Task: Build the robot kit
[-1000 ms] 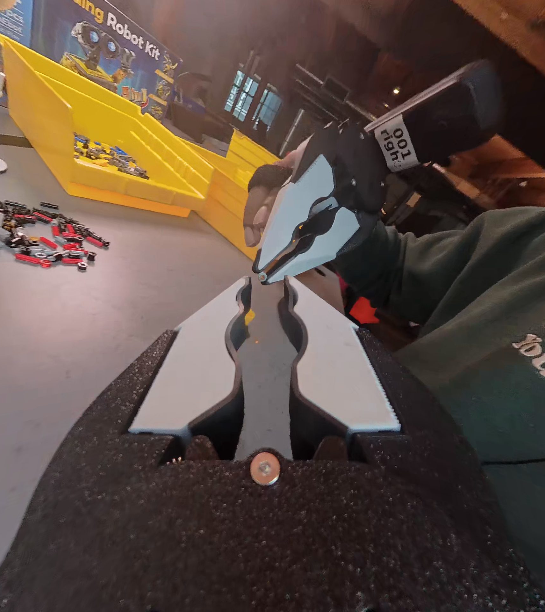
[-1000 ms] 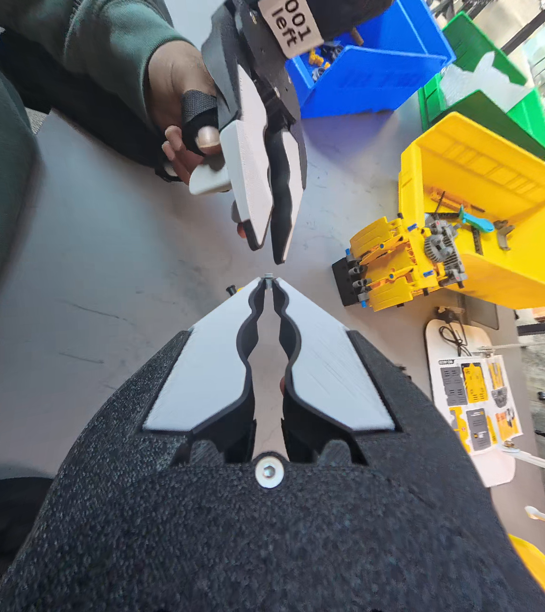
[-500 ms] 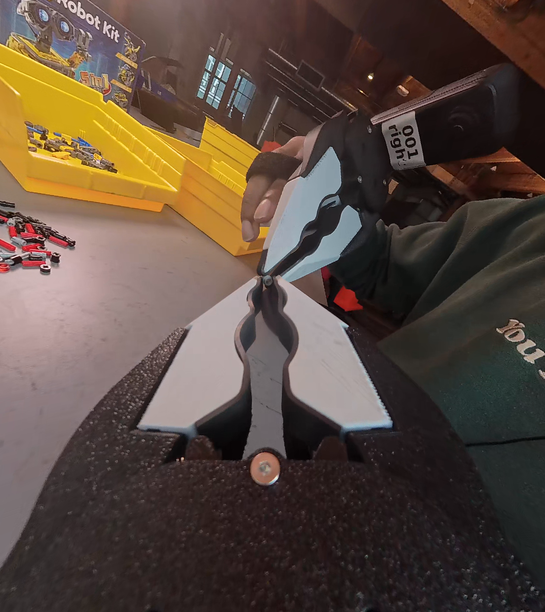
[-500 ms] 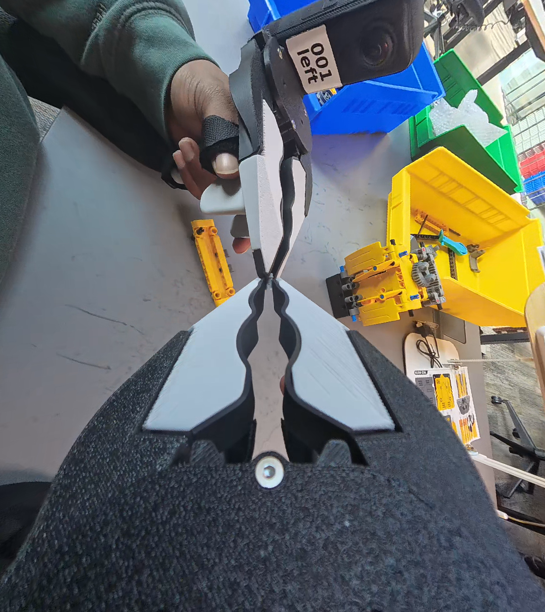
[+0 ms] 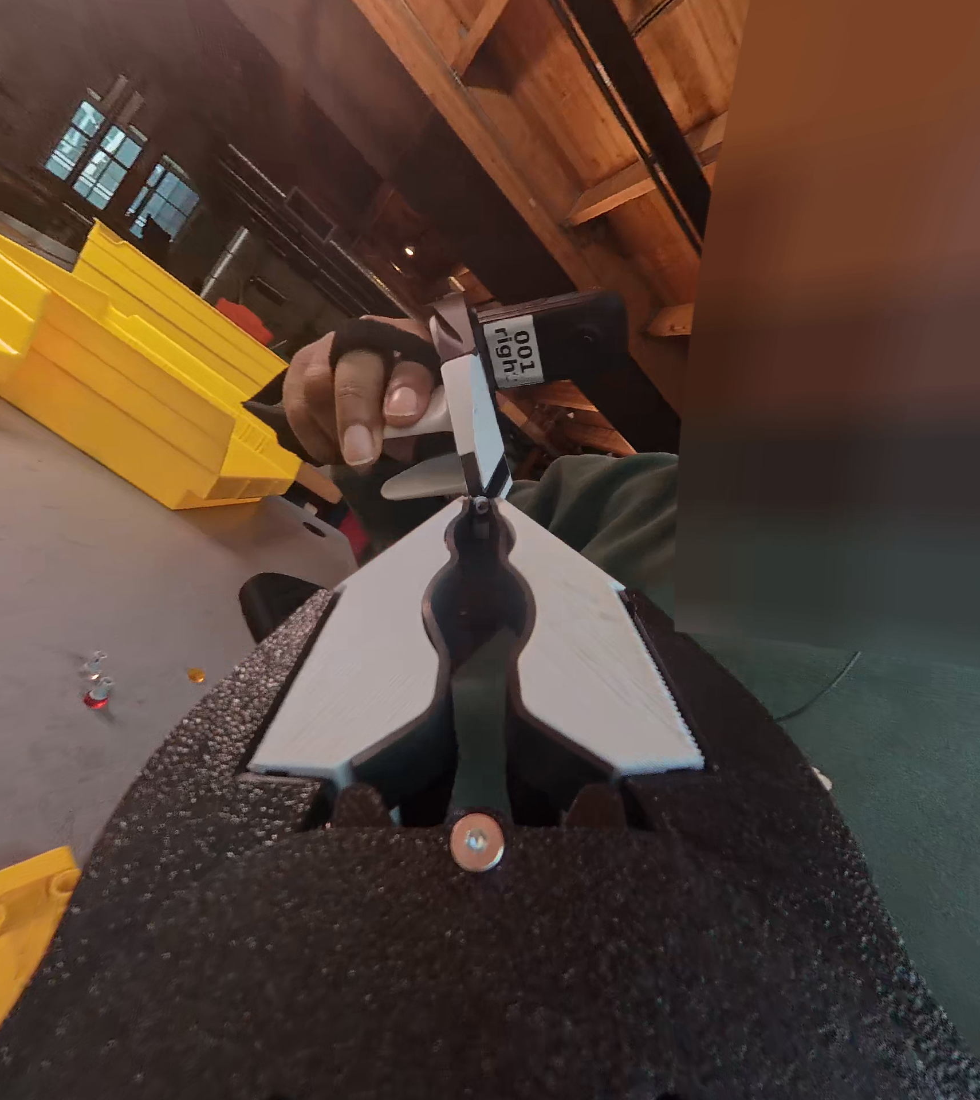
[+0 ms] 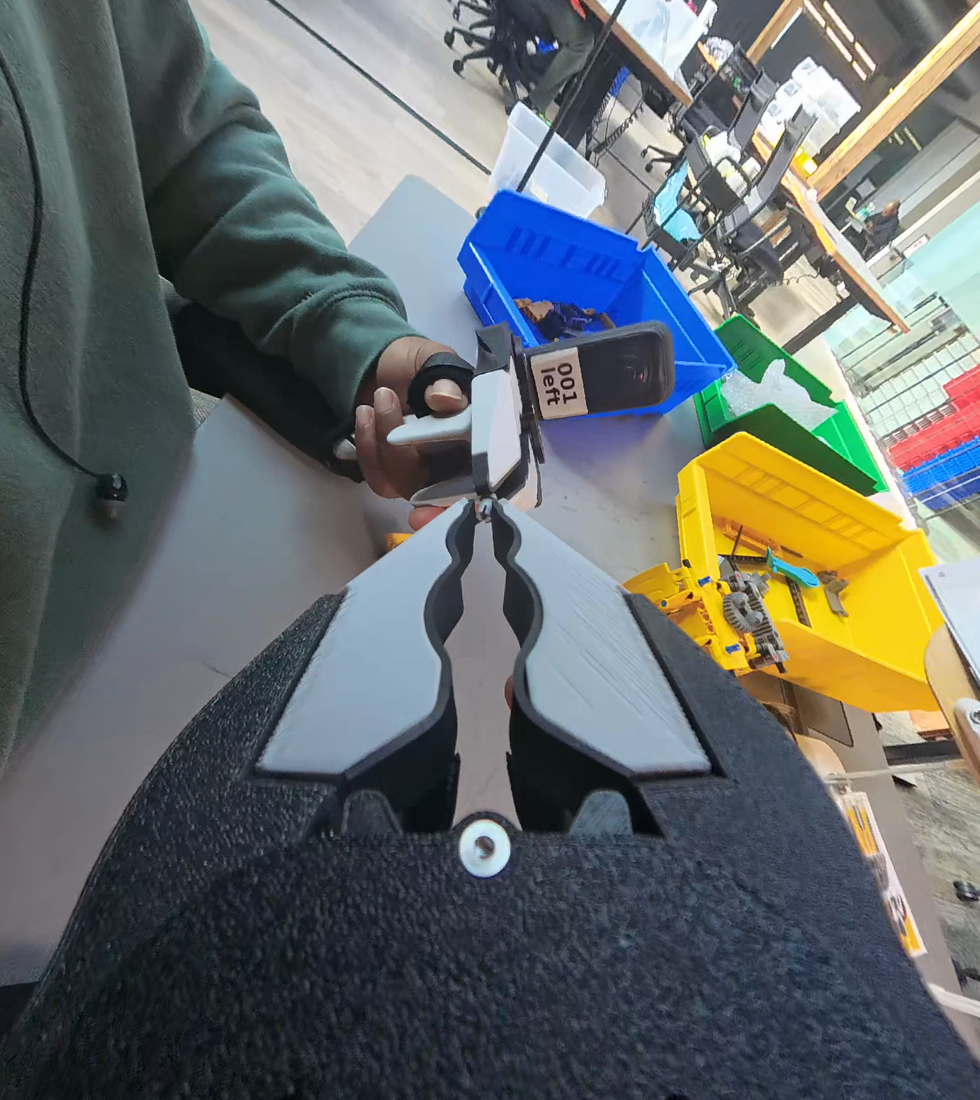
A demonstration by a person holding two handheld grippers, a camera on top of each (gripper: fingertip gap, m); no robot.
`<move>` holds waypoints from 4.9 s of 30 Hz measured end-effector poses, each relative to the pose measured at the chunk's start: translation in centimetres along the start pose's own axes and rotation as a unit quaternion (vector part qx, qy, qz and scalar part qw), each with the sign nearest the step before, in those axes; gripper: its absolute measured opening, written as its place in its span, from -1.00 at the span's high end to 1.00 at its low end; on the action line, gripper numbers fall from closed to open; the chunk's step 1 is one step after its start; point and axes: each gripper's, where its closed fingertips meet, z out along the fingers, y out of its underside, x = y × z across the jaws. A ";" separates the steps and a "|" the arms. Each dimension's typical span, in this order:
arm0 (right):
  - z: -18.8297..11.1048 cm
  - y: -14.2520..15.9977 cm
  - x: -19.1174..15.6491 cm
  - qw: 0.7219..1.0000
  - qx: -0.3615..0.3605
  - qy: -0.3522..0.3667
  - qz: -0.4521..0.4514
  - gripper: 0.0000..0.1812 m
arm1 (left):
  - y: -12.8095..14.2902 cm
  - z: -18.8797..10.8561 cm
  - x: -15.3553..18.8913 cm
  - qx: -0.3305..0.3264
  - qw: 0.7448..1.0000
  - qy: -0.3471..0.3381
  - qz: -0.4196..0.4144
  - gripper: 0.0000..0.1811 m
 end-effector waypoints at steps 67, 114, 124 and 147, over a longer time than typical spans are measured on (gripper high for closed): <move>-2.8 17.1 -8.2 0.816 -0.493 -0.294 0.075 0.97 | -0.5 -4.1 -7.6 -0.117 0.871 -0.389 0.277 0.74; -1.4 1.3 -3.8 0.997 -0.058 -0.025 0.045 0.96 | 4.2 1.9 -0.4 -0.108 0.994 -0.002 -0.018 0.96; -2.2 9.7 -4.9 0.953 -0.257 -0.098 0.127 0.97 | 2.5 -0.3 -5.6 -0.128 0.962 -0.208 0.119 0.84; -1.5 16.3 -8.5 0.869 -0.411 -0.239 0.138 0.96 | 0.8 -4.7 -9.4 -0.187 0.842 -0.416 0.288 0.75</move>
